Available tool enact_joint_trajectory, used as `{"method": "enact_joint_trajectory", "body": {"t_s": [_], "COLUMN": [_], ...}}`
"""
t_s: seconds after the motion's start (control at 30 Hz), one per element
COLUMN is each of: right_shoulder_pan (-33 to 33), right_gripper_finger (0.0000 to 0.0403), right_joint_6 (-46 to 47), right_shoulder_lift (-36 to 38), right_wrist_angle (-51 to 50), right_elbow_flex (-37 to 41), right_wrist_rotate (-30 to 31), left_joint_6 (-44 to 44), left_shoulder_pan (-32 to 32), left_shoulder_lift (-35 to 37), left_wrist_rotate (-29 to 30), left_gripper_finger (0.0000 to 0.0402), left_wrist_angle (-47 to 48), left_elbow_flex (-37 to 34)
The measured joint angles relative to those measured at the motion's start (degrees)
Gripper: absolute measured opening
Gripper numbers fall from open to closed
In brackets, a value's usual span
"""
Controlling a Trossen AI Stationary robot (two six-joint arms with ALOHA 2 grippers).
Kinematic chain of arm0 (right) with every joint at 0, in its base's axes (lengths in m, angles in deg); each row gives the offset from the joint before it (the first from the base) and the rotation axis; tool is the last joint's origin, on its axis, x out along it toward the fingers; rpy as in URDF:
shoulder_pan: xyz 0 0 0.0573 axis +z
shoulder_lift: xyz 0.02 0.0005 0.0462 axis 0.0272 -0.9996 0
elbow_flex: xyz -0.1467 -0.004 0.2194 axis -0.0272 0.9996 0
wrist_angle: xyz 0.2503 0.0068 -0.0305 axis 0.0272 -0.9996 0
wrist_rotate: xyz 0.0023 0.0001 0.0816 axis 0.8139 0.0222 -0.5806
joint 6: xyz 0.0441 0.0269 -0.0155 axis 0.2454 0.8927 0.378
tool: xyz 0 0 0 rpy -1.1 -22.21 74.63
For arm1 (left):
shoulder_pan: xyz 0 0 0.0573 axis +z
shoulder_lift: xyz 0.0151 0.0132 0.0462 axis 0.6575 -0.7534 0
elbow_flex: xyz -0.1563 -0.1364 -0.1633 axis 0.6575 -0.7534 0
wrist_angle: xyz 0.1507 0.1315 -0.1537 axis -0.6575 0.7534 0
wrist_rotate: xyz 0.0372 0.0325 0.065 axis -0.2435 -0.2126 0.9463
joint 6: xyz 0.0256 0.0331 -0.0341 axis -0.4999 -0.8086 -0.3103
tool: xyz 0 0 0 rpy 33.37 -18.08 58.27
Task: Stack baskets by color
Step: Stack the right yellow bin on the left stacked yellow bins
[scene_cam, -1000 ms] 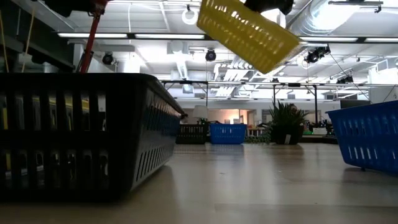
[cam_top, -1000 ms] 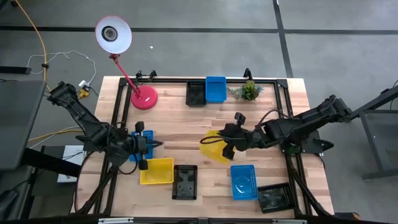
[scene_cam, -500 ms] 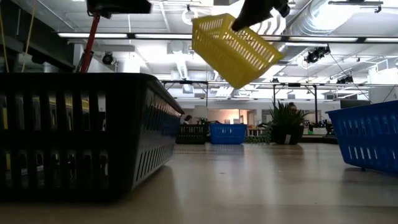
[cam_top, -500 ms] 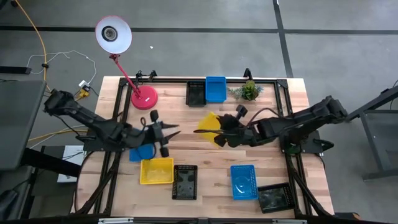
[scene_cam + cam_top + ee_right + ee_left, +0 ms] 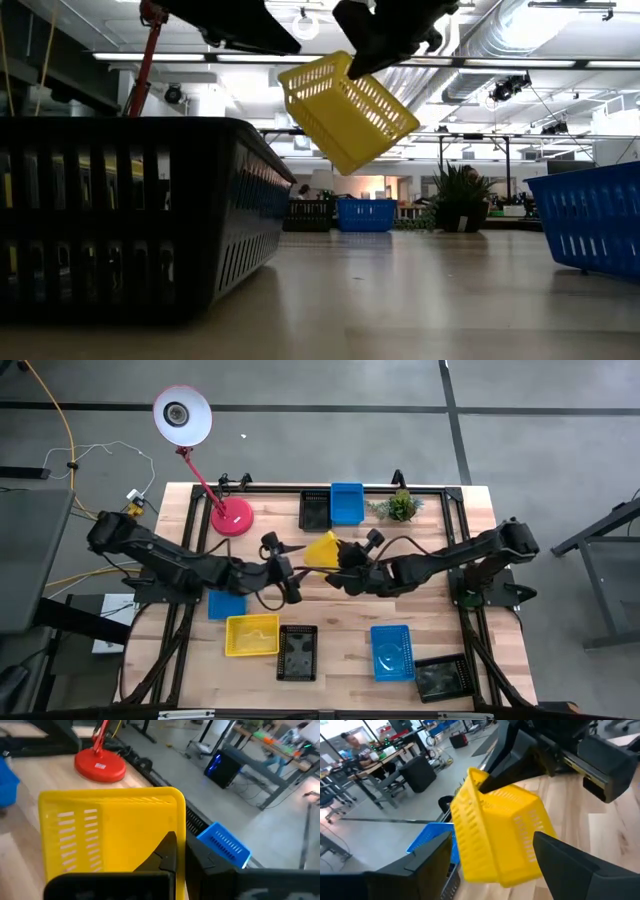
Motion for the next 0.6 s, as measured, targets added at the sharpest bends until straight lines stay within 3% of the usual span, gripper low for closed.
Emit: {"method": "enact_joint_trajectory", "body": {"t_s": [0.37, 0.47, 0.6], "right_shoulder_pan": [0.8, 1.19, 1.18], "right_gripper_finger": [0.0, 0.0, 0.0], "right_joint_6": [-1.09, -1.75, -2.21], "right_shoulder_lift": [-0.12, -0.14, -0.14], "right_wrist_angle": [2.52, 2.98, 3.11], "right_elbow_flex": [0.0, 0.0, 0.01], "right_wrist_rotate": [-1.03, -1.13, -1.08], "left_joint_6": [-0.63, -0.55, 0.88], "left_shoulder_pan": [2.88, 4.28, 5.49], "left_shoulder_lift": [-6.23, -6.45, -6.47], "left_wrist_rotate": [3.41, 3.67, 1.45], "left_gripper_finger": [0.0255, 0.0222, 0.0147], "left_wrist_angle": [0.01, 0.62, 1.89], "left_elbow_flex": [3.34, 3.34, 3.34]}}
